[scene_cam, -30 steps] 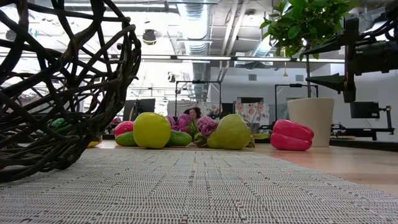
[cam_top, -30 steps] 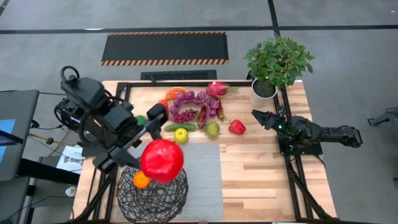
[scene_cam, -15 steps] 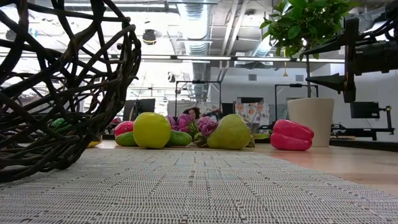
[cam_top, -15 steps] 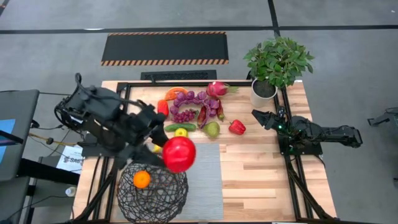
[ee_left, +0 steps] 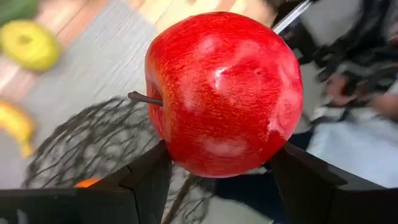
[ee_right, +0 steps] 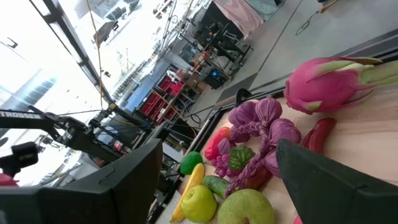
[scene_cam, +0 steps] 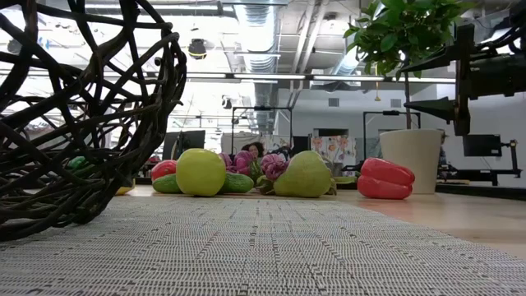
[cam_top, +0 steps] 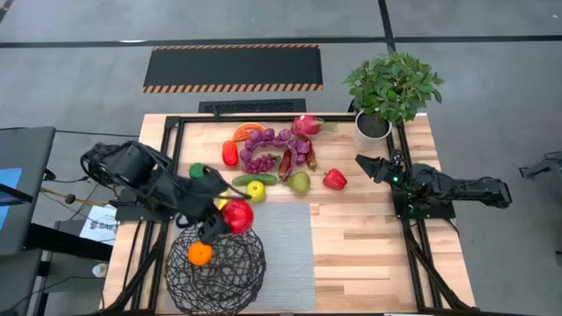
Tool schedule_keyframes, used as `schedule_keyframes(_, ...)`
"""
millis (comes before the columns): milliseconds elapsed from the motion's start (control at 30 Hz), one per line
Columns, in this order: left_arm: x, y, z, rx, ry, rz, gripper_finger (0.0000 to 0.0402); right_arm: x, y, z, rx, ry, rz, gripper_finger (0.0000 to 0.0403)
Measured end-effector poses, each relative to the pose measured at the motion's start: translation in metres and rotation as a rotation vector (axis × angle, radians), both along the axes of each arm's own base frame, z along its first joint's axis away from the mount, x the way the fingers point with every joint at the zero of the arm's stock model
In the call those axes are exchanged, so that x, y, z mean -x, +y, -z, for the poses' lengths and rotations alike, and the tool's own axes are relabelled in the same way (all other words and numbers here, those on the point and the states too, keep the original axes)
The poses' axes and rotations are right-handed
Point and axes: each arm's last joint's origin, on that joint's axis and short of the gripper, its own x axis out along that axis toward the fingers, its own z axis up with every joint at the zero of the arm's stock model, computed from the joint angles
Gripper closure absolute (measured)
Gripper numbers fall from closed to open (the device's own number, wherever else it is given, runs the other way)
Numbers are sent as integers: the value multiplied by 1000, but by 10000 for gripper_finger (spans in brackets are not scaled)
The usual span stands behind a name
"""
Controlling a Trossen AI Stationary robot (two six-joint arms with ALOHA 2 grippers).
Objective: Build produce basket
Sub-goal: Put the red apple into the black wire basket
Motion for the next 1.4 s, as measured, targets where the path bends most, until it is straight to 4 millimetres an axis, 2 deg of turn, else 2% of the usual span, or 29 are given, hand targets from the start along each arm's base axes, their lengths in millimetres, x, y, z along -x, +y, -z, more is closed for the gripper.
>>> schedule_keyframes(167,-11,-10,31,-27,153,5,171,0,0,0,0,0,0,69)
schedule_keyframes(300,-12,-13,49,-51,237,-10,171,0,0,0,0,0,0,69)
schedule_keyframes(633,-15,-29,116,-84,500,-6,171,0,0,0,1,2,-14,69)
schedule_keyframes(1100,-21,-41,206,-50,572,96,164,-1,1,0,2,4,-41,69)
schedule_keyframes(1267,-21,-36,236,-33,578,147,163,-1,1,0,2,4,-41,69)
schedule_keyframes(1400,-17,-30,253,-19,621,163,163,-1,1,0,2,4,-41,69)
